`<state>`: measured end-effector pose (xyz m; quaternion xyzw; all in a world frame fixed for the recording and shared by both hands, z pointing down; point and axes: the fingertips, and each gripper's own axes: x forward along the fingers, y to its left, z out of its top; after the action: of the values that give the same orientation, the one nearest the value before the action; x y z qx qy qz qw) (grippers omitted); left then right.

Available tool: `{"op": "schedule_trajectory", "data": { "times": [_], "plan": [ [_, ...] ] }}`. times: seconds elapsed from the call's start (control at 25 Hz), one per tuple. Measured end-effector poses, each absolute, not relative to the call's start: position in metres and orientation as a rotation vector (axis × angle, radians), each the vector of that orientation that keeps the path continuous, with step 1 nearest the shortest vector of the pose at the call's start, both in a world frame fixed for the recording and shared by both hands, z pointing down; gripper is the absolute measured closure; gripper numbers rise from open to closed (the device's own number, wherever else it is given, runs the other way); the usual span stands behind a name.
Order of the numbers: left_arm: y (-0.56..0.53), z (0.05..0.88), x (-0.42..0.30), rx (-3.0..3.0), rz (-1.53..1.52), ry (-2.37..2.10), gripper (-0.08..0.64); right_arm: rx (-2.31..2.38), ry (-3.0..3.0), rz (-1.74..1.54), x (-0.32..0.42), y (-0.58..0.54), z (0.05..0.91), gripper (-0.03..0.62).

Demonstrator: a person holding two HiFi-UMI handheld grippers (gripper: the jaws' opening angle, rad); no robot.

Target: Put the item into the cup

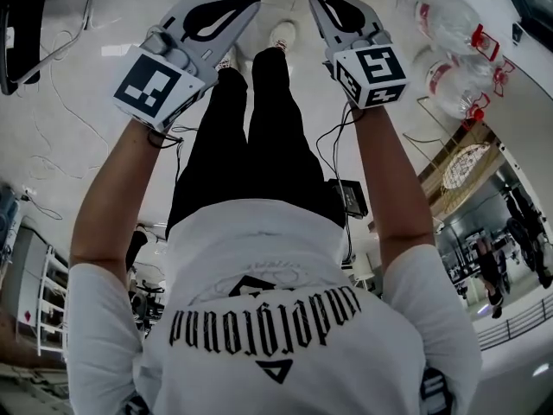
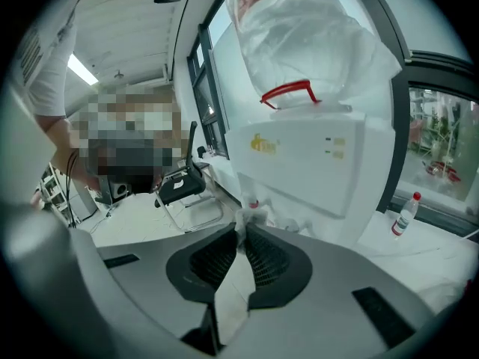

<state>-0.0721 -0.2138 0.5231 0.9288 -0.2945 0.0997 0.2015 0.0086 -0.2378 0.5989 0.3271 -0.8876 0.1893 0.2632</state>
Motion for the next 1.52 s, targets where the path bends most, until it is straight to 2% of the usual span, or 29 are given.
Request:
{"op": "schedule_trajectory", "data": {
  "times": [0.64, 1.52],
  "plan": [
    [-0.243, 0.627, -0.061, 2.548, 0.357, -0.82, 0.544, 0.871, -2.32, 0.586, 0.019, -0.264, 0.715, 0.546],
    [-0.267, 0.682, -0.064, 2.504, 0.388, -0.852, 0.543, 0.981, -2.243, 0.636, 0.012, -0.313, 0.782, 0.546]
  ]
}}
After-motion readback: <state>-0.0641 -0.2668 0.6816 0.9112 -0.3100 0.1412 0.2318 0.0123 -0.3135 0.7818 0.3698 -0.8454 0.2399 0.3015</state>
